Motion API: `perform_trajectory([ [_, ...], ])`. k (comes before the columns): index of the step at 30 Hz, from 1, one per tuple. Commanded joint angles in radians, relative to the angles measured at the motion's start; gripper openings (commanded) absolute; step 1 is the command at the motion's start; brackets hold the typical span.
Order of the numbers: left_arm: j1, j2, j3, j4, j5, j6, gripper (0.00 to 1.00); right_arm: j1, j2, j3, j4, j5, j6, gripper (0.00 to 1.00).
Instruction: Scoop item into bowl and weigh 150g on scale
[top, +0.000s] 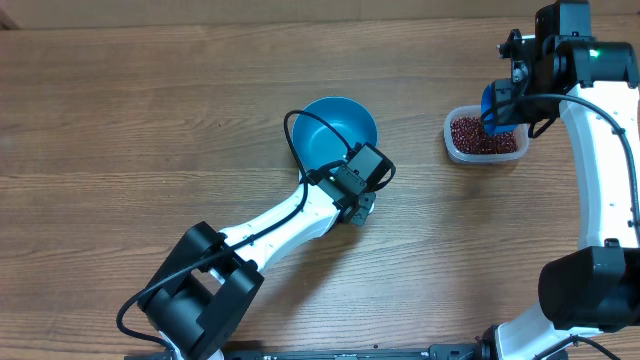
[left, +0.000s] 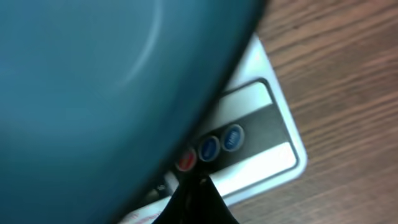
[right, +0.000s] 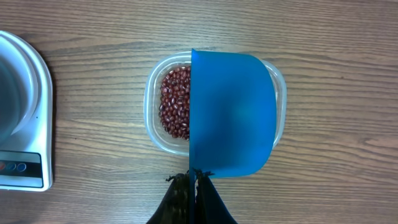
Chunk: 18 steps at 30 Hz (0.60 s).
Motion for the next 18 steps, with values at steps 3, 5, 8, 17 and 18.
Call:
perform_trajectory([
  [3, -0.002, 0.024, -0.006, 0.008, -0.050, 0.024, 0.04, -0.003, 0.000, -0.004, 0.016, -0.001, 0.004, 0.04],
  [5, -0.002, 0.039, -0.006, 0.012, -0.050, 0.024, 0.04, -0.003, 0.000, -0.004, 0.014, -0.001, 0.004, 0.04],
  [8, -0.002, 0.052, -0.006, 0.029, -0.050, 0.023, 0.04, -0.003, 0.000, -0.004, 0.014, -0.001, 0.003, 0.04],
  [17, -0.002, 0.057, -0.009, 0.024, -0.051, 0.023, 0.04, -0.003, 0.000, -0.004, 0.016, -0.001, 0.003, 0.04],
  [18, -0.002, 0.057, -0.009, 0.024, -0.051, 0.023, 0.04, -0.003, 0.000, -0.004, 0.015, -0.001, 0.003, 0.04],
])
